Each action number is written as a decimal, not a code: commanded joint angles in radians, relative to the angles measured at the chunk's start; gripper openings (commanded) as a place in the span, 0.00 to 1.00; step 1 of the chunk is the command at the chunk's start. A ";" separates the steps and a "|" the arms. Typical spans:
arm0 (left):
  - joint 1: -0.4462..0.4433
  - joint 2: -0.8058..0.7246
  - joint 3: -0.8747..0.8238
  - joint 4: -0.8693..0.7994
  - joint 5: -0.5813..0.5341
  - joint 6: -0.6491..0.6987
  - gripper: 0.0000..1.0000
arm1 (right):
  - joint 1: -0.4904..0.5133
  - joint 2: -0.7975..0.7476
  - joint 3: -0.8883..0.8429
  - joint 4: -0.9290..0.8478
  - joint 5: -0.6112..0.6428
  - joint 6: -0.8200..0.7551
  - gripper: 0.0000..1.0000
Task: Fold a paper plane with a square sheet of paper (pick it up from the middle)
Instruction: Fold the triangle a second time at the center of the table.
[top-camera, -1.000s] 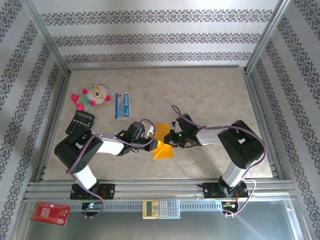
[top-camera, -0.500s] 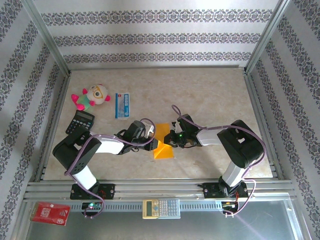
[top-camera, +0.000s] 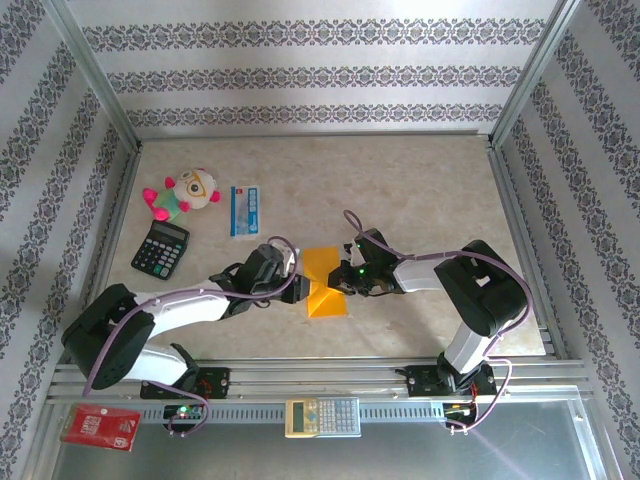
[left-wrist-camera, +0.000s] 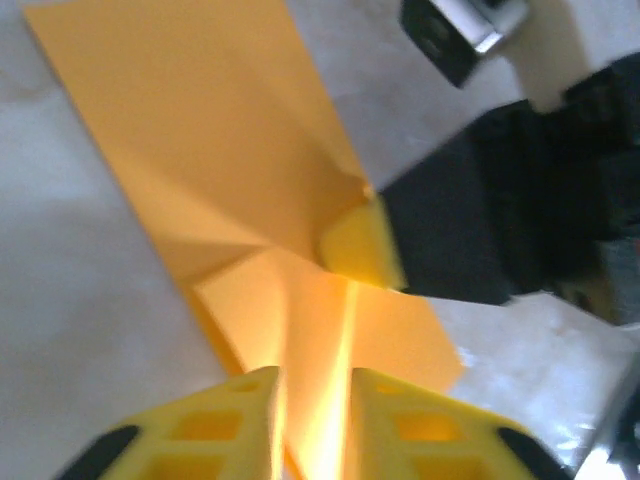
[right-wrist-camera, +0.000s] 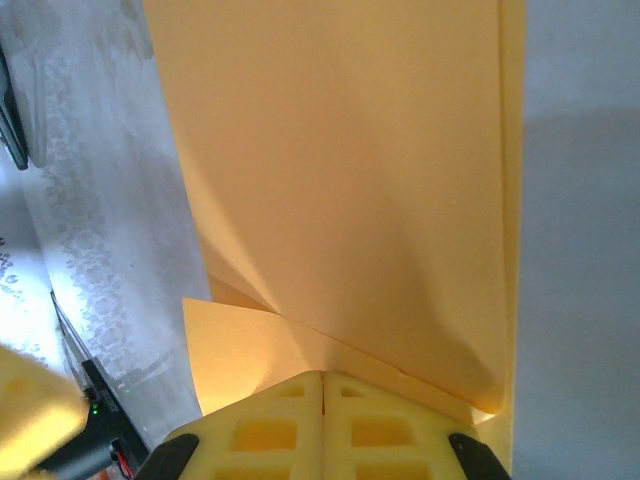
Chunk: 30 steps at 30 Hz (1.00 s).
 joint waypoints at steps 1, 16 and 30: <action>-0.050 0.038 0.010 0.007 0.039 -0.067 0.12 | -0.003 0.044 -0.035 -0.089 0.067 -0.007 0.04; -0.065 0.262 0.144 0.064 0.118 -0.051 0.00 | -0.001 0.053 -0.038 -0.083 0.069 -0.001 0.04; -0.065 0.281 0.140 -0.053 0.088 0.020 0.00 | -0.003 0.062 -0.034 -0.089 0.069 -0.002 0.04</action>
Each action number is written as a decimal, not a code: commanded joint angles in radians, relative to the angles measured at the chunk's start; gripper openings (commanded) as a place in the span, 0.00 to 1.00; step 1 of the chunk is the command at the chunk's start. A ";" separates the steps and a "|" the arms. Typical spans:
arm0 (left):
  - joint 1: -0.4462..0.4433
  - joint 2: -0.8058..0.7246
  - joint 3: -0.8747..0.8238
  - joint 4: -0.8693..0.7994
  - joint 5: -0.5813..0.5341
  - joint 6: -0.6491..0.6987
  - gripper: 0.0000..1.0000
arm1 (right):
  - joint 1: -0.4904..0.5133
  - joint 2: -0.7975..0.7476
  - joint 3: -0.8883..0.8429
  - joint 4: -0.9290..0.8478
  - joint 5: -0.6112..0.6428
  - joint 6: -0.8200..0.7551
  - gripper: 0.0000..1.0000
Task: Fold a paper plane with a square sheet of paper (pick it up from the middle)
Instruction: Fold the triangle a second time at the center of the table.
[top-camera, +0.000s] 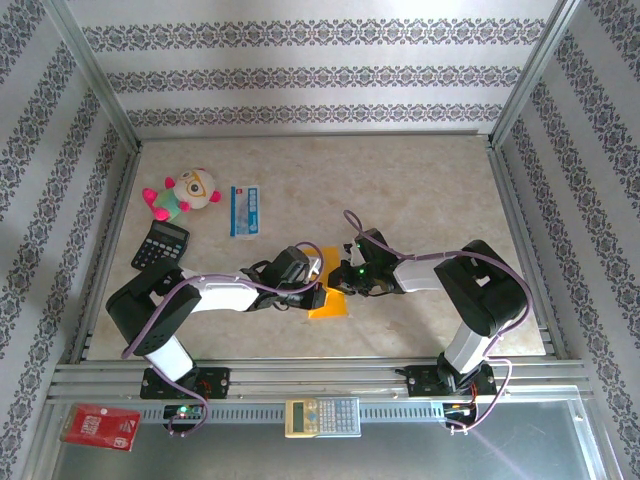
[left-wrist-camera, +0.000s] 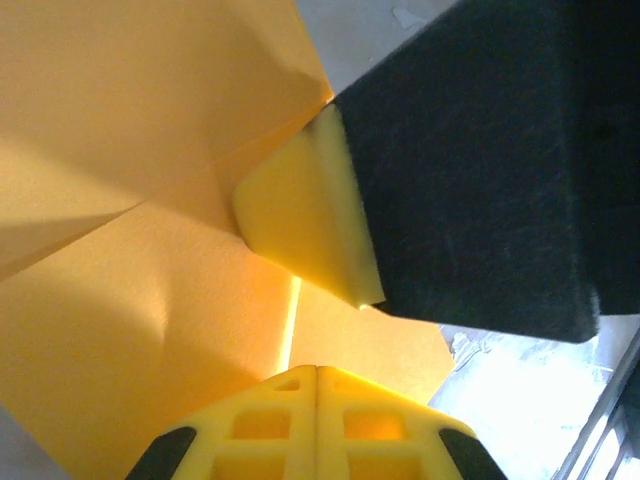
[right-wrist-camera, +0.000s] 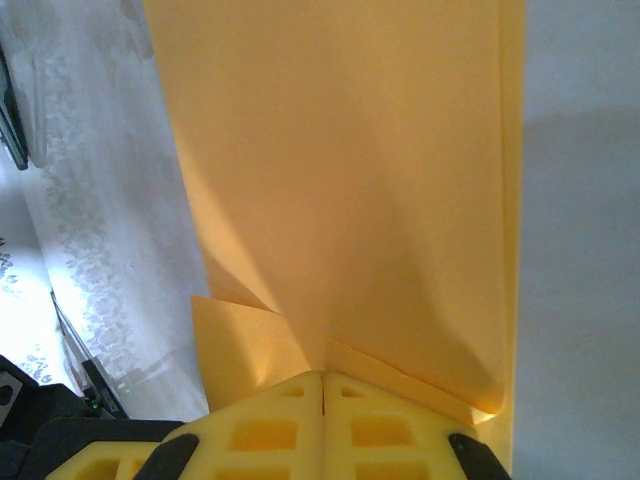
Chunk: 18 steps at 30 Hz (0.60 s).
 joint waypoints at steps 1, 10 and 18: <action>-0.010 0.009 0.010 -0.067 -0.021 0.054 0.00 | -0.004 0.062 -0.032 -0.091 0.069 -0.003 0.04; -0.009 0.001 -0.006 -0.123 -0.045 0.099 0.00 | -0.006 0.068 -0.036 -0.092 0.072 -0.004 0.04; -0.011 -0.061 -0.046 -0.194 -0.020 0.138 0.00 | -0.011 0.070 -0.040 -0.100 0.076 -0.008 0.04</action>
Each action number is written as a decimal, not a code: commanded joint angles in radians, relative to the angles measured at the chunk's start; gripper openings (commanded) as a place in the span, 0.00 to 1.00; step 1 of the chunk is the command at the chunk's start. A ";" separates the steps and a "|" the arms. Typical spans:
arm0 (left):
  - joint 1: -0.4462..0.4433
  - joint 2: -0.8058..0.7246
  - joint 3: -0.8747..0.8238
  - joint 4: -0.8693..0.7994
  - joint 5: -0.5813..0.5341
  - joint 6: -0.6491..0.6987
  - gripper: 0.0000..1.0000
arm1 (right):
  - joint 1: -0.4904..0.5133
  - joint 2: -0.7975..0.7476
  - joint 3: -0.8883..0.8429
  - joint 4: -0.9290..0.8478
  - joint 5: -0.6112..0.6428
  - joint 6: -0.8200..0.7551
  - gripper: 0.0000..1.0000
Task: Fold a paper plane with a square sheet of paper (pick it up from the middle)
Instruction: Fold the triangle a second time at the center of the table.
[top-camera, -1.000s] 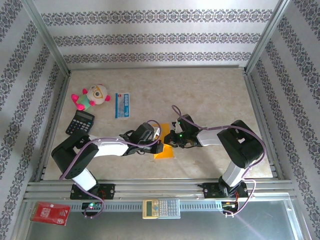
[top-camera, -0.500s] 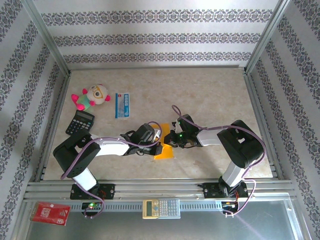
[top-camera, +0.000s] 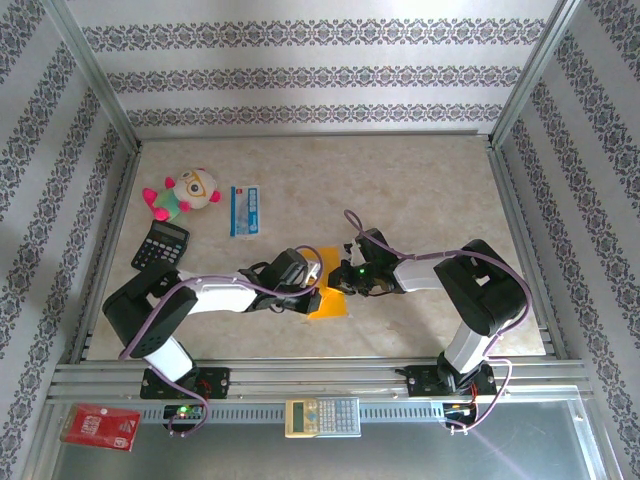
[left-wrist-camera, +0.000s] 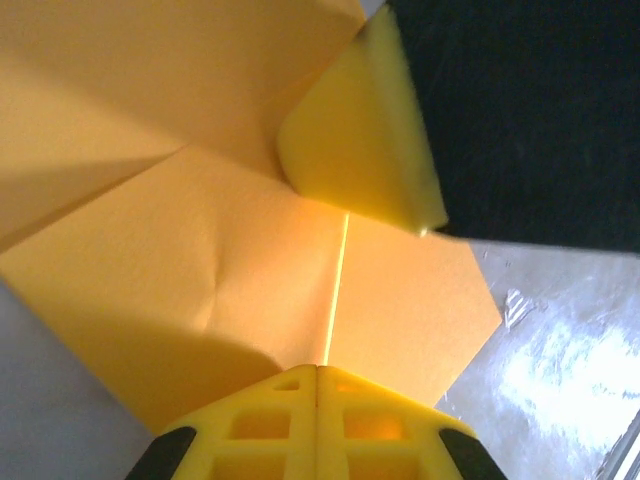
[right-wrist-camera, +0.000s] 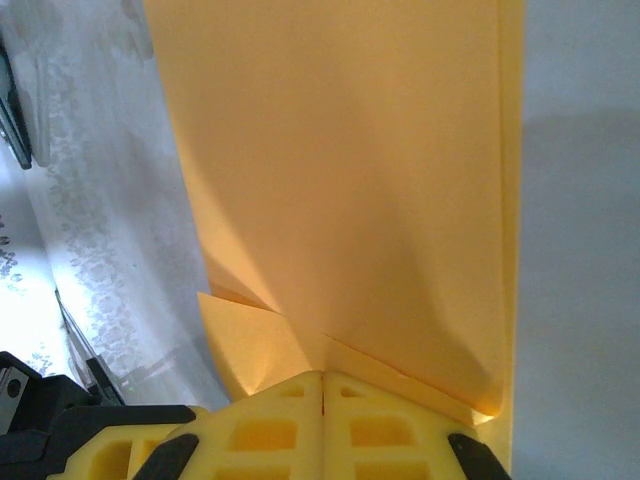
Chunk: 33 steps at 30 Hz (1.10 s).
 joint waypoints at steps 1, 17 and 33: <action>-0.011 -0.036 -0.032 -0.121 0.013 0.054 0.00 | -0.004 0.065 -0.041 -0.101 0.087 -0.009 0.04; 0.003 -0.013 0.037 0.033 0.099 -0.098 0.00 | -0.008 0.065 -0.038 -0.106 0.085 -0.015 0.04; 0.024 0.051 -0.004 -0.027 0.087 -0.088 0.00 | -0.008 0.065 -0.041 -0.111 0.091 -0.011 0.04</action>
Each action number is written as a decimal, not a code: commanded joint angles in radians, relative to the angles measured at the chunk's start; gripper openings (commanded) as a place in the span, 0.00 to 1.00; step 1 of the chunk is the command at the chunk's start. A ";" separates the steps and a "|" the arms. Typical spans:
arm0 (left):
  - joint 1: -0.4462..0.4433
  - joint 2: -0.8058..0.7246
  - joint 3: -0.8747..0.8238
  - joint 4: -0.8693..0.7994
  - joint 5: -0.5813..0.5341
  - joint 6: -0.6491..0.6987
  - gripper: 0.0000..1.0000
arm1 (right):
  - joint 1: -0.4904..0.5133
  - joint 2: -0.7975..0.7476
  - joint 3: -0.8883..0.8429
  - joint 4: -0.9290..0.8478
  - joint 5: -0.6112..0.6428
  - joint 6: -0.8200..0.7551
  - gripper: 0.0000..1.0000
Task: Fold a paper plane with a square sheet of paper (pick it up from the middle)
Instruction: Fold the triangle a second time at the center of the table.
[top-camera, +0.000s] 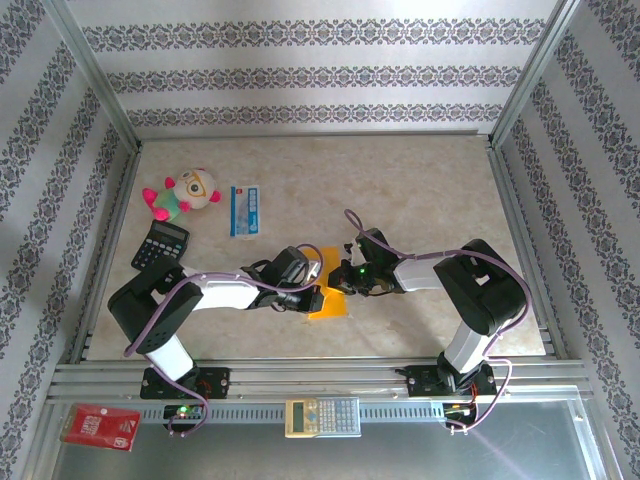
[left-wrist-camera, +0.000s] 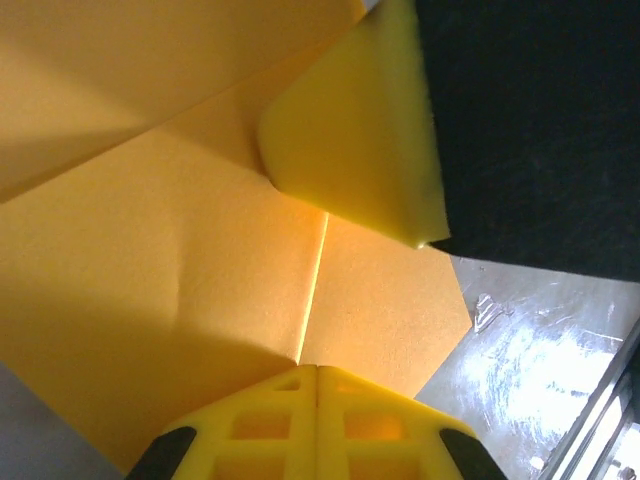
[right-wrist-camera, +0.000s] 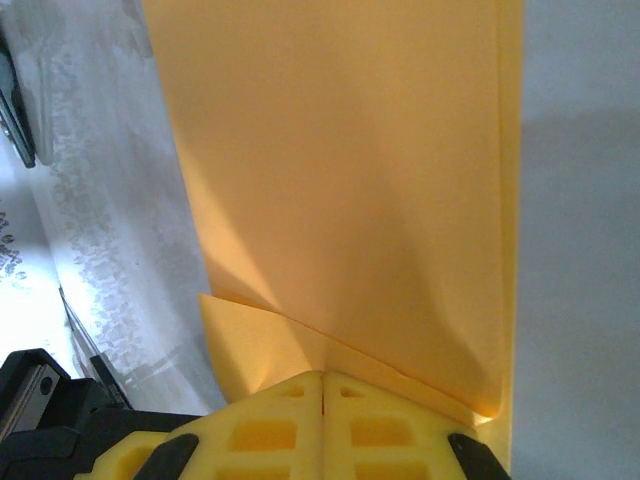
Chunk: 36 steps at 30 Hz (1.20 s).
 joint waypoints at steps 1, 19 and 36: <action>0.009 -0.001 -0.041 -0.046 0.007 -0.002 0.00 | -0.003 0.061 -0.042 -0.114 0.103 -0.009 0.04; 0.006 -0.063 -0.158 -0.119 0.070 -0.010 0.00 | -0.005 0.076 -0.045 -0.137 0.126 -0.006 0.04; 0.018 -0.245 -0.183 0.080 0.115 -0.133 0.01 | -0.002 0.079 -0.042 -0.136 0.123 -0.014 0.03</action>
